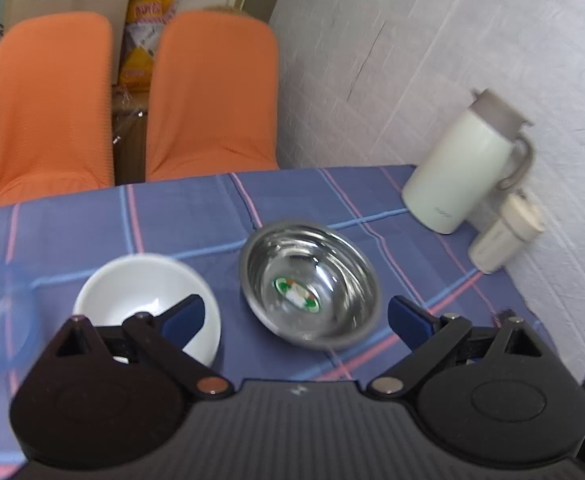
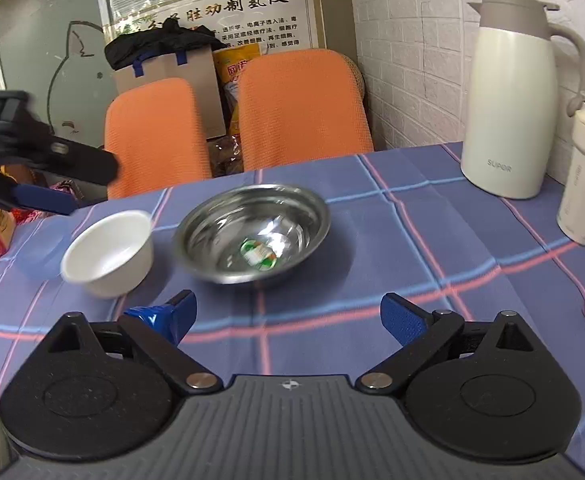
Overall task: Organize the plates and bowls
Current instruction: 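Reach the left tool into the steel bowl and grip its rim, then carry the steel bowl beside the plate stack and release it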
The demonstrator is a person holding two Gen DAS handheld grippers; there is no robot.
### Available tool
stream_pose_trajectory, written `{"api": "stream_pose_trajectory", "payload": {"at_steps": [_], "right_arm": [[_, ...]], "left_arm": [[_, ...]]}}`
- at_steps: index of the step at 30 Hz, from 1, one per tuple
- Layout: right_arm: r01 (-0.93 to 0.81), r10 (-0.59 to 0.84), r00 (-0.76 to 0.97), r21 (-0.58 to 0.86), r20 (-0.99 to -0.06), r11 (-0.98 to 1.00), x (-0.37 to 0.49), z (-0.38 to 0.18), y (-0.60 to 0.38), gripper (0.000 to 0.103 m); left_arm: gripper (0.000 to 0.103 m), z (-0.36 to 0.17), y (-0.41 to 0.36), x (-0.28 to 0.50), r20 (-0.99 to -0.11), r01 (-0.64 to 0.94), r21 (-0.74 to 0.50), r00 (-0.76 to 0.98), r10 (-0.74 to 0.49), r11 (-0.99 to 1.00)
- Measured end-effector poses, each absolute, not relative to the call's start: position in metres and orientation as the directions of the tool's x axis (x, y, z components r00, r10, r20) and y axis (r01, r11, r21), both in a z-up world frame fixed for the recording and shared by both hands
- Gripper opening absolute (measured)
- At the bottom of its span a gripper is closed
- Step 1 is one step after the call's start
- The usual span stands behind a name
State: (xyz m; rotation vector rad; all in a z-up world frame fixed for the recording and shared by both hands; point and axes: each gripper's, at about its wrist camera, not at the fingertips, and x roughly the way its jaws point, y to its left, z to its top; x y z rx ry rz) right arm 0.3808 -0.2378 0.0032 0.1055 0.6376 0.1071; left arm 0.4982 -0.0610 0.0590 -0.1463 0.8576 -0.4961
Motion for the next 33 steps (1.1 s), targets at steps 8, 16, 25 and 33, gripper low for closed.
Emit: {"api": "stream_pose_trajectory", "payload": {"at_steps": [8, 16, 25, 33], "right_arm": [[-0.068, 0.119, 0.745, 0.102, -0.656, 0.992, 0.455, -0.026, -0.242, 0.086], [-0.143, 0.181, 0.724, 0.112, -0.666, 0.983, 0.465, -0.037, -0.230, 0.082], [-0.204, 0.307, 0.655, 0.230, -0.691, 0.952, 0.442, -0.024, -0.222, 0.083], [-0.200, 0.282, 0.694, 0.199, -0.663, 0.959, 0.386, 0.012, -0.215, 0.086]], "left_arm": [[0.096, 0.001, -0.114, 0.576, -0.812, 0.354, -0.198, 0.463, -0.355, 0.914], [0.049, -0.020, -0.137, 0.582, -0.860, 0.419, -0.111, 0.414, -0.298, 0.901], [0.049, -0.010, -0.136, 0.569, -0.870, 0.454, -0.129, 0.374, -0.320, 0.882], [0.049, 0.028, -0.131, 0.519, -0.851, 0.459, -0.127, 0.405, -0.334, 0.879]]}}
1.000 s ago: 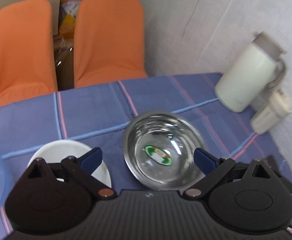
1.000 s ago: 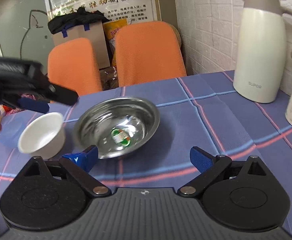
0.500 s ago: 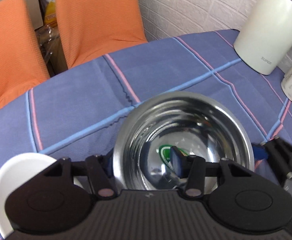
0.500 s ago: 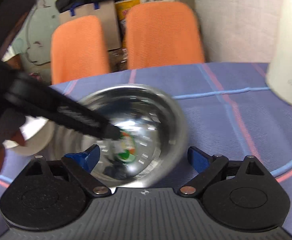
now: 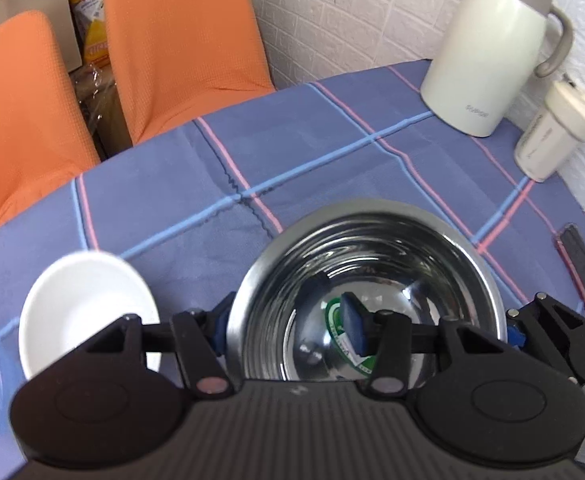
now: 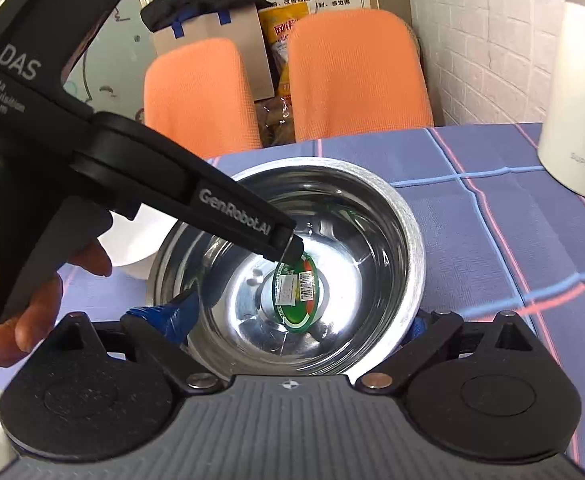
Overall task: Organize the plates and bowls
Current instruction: 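Carry the steel bowl beside the plate stack and release it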
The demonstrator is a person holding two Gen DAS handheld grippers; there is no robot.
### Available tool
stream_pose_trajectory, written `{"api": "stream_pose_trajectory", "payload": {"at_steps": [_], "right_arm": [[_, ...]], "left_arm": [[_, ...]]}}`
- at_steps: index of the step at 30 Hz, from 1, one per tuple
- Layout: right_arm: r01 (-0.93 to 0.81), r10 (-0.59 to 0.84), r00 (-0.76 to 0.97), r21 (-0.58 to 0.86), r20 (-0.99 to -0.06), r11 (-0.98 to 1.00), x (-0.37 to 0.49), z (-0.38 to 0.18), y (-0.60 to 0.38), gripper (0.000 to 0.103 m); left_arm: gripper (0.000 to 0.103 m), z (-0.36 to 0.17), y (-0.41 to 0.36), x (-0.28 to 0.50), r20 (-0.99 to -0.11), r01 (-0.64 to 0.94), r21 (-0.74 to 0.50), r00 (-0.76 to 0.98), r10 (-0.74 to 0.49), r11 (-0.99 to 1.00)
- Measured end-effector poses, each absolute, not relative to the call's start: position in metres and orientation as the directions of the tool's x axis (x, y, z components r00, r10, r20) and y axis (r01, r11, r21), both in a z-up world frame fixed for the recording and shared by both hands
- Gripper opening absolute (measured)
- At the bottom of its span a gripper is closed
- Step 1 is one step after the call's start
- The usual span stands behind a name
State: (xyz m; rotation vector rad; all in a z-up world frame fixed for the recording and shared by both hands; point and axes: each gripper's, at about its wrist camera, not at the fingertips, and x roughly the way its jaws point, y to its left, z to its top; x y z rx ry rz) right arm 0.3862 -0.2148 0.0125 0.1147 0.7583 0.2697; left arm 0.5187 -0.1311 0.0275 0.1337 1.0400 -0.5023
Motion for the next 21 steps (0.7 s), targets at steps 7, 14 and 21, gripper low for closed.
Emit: {"api": "stream_pose_trajectory", "payload": {"at_steps": [7, 14, 21], "right_arm": [[-0.220, 0.319, 0.675, 0.231, -0.666, 0.948, 0.317, 0.015, -0.199, 0.086], [-0.251, 0.354, 0.619, 0.250, -0.701, 0.935, 0.267, -0.002, -0.177, 0.087], [-0.267, 0.361, 0.581, 0.248, -0.730, 0.931, 0.255, -0.017, -0.168, 0.086]], "left_arm": [[0.052, 0.025, -0.101, 0.432, -0.857, 0.456, -0.153, 0.381, -0.348, 0.877], [0.053, 0.003, -0.070, 0.372, -0.868, 0.435, -0.174, 0.356, -0.346, 0.884], [0.055, -0.018, -0.064, 0.355, -0.863, 0.430, -0.190, 0.356, -0.359, 0.883]]}}
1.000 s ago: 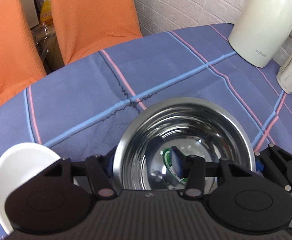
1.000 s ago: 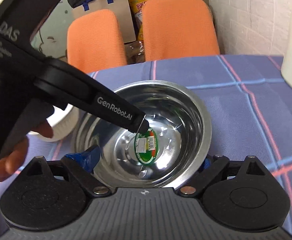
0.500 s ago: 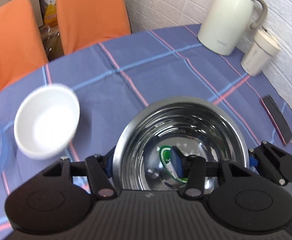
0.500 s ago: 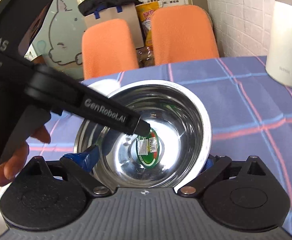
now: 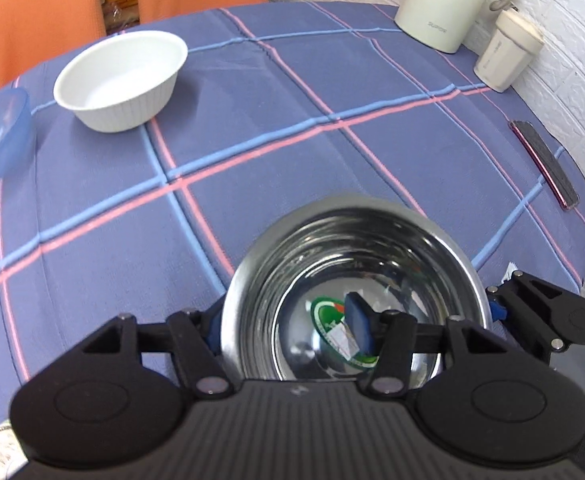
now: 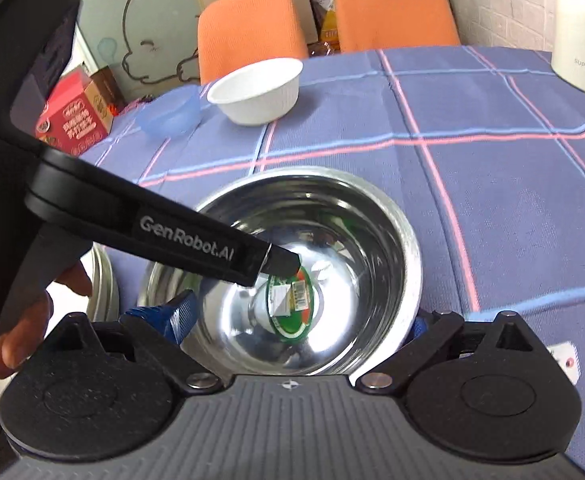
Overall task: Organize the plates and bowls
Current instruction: 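Carry the steel bowl beside the plate stack and release it, then grip the rim of the white bowl with the left tool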
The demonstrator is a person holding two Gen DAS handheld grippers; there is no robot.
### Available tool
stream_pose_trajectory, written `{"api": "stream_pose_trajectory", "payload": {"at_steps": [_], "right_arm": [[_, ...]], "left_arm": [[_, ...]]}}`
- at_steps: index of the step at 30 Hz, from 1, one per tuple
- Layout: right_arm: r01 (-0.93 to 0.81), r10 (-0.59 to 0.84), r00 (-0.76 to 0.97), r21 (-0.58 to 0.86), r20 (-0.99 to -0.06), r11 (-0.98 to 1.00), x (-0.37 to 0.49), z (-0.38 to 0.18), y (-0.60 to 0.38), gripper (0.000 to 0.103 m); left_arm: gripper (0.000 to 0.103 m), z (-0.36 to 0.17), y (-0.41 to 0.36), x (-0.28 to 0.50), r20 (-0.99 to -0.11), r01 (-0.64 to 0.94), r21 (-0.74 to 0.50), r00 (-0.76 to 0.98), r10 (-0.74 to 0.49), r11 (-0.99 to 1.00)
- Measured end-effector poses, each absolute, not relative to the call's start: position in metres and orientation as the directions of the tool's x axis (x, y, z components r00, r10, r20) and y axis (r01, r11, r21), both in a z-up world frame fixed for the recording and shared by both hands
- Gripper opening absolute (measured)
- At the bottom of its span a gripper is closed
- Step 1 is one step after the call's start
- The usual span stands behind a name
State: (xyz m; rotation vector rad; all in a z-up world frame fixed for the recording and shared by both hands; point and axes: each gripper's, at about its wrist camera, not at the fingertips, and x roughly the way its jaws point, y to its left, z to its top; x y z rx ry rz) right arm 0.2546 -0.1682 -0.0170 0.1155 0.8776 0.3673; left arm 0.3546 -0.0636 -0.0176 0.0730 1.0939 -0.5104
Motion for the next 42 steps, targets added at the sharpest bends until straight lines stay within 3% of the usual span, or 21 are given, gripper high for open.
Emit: {"api": "stream_pose_trajectory", "payload": {"at_steps": [2, 3, 11, 14, 21, 27, 37, 42], "right_arm": [[-0.285, 0.354, 0.578, 0.224, -0.736, 0.932, 0.250, -0.017, -0.168, 0.085], [-0.297, 0.351, 0.575, 0.211, -0.739, 0.931, 0.249, -0.017, -0.168, 0.085], [-0.266, 0.325, 0.641, 0.196, -0.695, 0.944, 0.234, 0.006, -0.192, 0.085], [-0.264, 0.298, 0.695, 0.153, -0.654, 0.952, 0.238, 0.025, -0.198, 0.085], [-0.312, 0.289, 0.729, 0.075, -0.621, 0.947, 0.288, 0.047, -0.185, 0.085], [-0.399, 0.340, 0.686, 0.059, -0.643, 0.915, 0.339, 0.053, -0.158, 0.085], [-0.477, 0.309, 0.573, -0.003, -0.759, 0.879, 0.425, 0.013, -0.125, 0.085], [-0.511, 0.299, 0.541, -0.026, -0.786, 0.859, 0.451, -0.005, -0.109, 0.085]], "left_arm": [[0.060, -0.019, -0.063, 0.349, -0.855, 0.438, -0.200, 0.359, -0.374, 0.876], [0.068, -0.020, -0.063, 0.347, -0.852, 0.441, -0.203, 0.360, -0.379, 0.874], [0.079, 0.020, -0.030, 0.328, -0.760, 0.429, -0.184, 0.508, -0.405, 0.885], [0.096, 0.049, -0.001, 0.330, -0.701, 0.376, -0.157, 0.609, -0.371, 0.913], [0.096, 0.090, 0.059, 0.366, -0.644, 0.241, -0.167, 0.708, -0.291, 0.956], [0.096, 0.095, 0.071, 0.429, -0.644, 0.245, -0.204, 0.695, -0.318, 0.948], [0.096, 0.014, 0.031, 0.548, -0.786, 0.343, -0.119, 0.541, -0.299, 0.932], [0.096, -0.006, 0.033, 0.571, -0.810, 0.334, -0.137, 0.504, -0.300, 0.932]]}}
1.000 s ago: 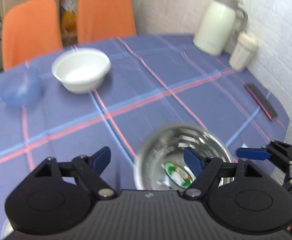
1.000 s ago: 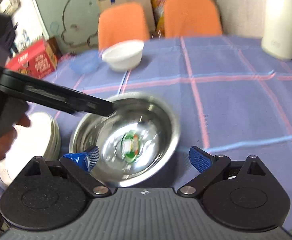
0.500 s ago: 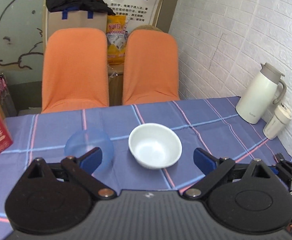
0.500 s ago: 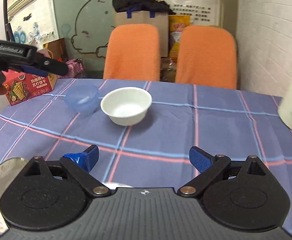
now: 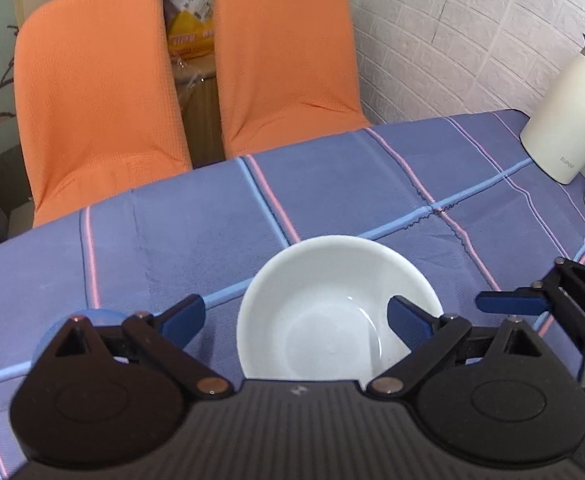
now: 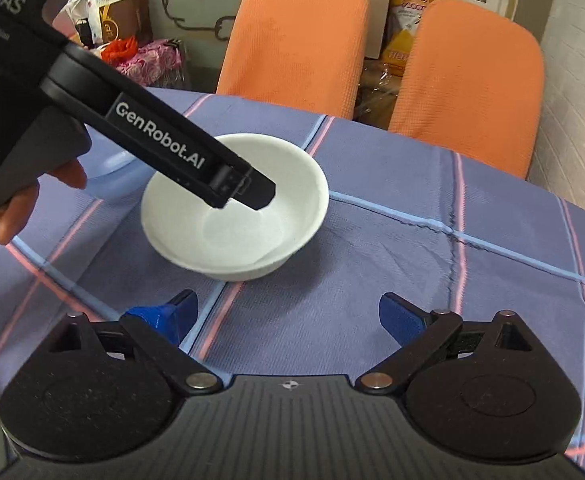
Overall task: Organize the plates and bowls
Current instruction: 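Grip the rim of the white bowl with the left tool, then lower the white bowl into the steel bowl and open the left tool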
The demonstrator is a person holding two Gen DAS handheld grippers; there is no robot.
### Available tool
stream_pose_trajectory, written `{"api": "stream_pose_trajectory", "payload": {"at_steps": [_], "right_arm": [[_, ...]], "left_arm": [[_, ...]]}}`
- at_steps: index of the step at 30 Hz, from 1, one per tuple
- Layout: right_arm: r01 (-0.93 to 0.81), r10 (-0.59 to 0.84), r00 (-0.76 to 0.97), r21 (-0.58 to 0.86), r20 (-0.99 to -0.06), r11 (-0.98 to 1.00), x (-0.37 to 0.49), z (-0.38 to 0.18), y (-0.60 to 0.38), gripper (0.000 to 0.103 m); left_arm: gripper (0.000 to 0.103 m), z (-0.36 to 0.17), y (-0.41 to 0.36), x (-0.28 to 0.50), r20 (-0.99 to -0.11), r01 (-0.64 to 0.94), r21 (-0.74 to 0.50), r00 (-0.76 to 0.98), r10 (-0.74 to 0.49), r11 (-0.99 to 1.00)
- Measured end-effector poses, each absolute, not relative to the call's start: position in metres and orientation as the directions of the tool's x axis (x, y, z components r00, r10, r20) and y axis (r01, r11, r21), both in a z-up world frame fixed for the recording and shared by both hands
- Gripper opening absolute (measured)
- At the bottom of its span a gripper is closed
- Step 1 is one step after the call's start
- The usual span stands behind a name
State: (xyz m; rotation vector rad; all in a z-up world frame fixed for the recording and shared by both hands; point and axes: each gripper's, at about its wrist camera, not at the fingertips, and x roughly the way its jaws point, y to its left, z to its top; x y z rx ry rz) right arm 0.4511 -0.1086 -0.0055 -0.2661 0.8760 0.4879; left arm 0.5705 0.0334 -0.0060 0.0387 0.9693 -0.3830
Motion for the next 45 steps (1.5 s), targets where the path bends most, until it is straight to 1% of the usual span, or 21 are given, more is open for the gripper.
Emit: {"api": "stream_pose_trajectory", "payload": {"at_steps": [3, 5, 6, 7, 10, 13, 16, 18, 21, 24, 29, 34, 38, 42, 45], "right_arm": [[-0.532, 0.310, 0.521, -0.019, -0.795, 0.847, 0.462, -0.014, -0.098, 0.085], [-0.544, 0.318, 0.517, -0.017, -0.795, 0.839, 0.463, -0.019, -0.094, 0.084], [-0.552, 0.327, 0.520, -0.018, -0.789, 0.834, 0.462, -0.020, -0.093, 0.083], [-0.565, 0.341, 0.524, -0.019, -0.780, 0.825, 0.460, -0.021, -0.092, 0.083], [-0.591, 0.356, 0.567, -0.065, -0.743, 0.804, 0.454, -0.021, -0.086, 0.080], [-0.593, 0.351, 0.608, -0.113, -0.712, 0.798, 0.450, -0.017, -0.078, 0.079], [-0.583, 0.380, 0.632, -0.092, -0.675, 0.807, 0.443, -0.003, -0.079, 0.079], [-0.581, 0.392, 0.650, -0.093, -0.651, 0.809, 0.432, 0.009, -0.082, 0.079], [-0.571, 0.380, 0.690, -0.141, -0.616, 0.809, 0.409, 0.025, -0.086, 0.079], [-0.572, 0.380, 0.710, -0.171, -0.593, 0.803, 0.379, 0.041, -0.096, 0.079], [-0.579, 0.363, 0.705, -0.200, -0.609, 0.790, 0.310, 0.066, -0.119, 0.079], [-0.568, 0.324, 0.676, -0.188, -0.662, 0.801, 0.247, 0.075, -0.137, 0.080], [-0.558, 0.304, 0.647, -0.162, -0.699, 0.814, 0.220, 0.066, -0.145, 0.080], [-0.561, 0.314, 0.618, -0.124, -0.721, 0.818, 0.209, 0.053, -0.150, 0.079], [-0.563, 0.316, 0.608, -0.115, -0.728, 0.818, 0.209, 0.046, -0.150, 0.078]], "left_arm": [[0.096, -0.012, 0.030, 0.573, -0.817, 0.345, -0.132, 0.492, -0.299, 0.929], [0.092, -0.014, 0.026, 0.573, -0.823, 0.361, -0.128, 0.481, -0.302, 0.924], [0.082, -0.015, 0.025, 0.572, -0.827, 0.368, -0.132, 0.471, -0.307, 0.920], [0.067, -0.017, 0.023, 0.572, -0.833, 0.373, -0.141, 0.456, -0.313, 0.917], [0.055, -0.023, 0.024, 0.573, -0.852, 0.353, -0.153, 0.426, -0.304, 0.923], [0.055, -0.022, 0.025, 0.568, -0.853, 0.342, -0.164, 0.422, -0.307, 0.925], [0.055, -0.013, 0.026, 0.559, -0.840, 0.348, -0.175, 0.435, -0.324, 0.921], [0.055, 0.000, 0.027, 0.549, -0.824, 0.366, -0.170, 0.456, -0.336, 0.915], [0.055, 0.020, 0.025, 0.530, -0.799, 0.377, -0.193, 0.475, -0.368, 0.906], [0.055, 0.040, 0.017, 0.499, -0.782, 0.401, -0.178, 0.496, -0.376, 0.899], [0.056, 0.054, 0.002, 0.435, -0.771, 0.435, -0.213, 0.475, -0.423, 0.875], [0.059, 0.040, -0.027, 0.374, -0.792, 0.478, -0.236, 0.410, -0.452, 0.846], [0.060, 0.022, -0.045, 0.338, -0.818, 0.516, -0.212, 0.371, -0.440, 0.830], [0.060, 0.004, -0.052, 0.320, -0.838, 0.523, -0.199, 0.347, -0.420, 0.829], [0.066, -0.005, -0.055, 0.314, -0.854, 0.526, -0.147, 0.361, -0.376, 0.838]]}}
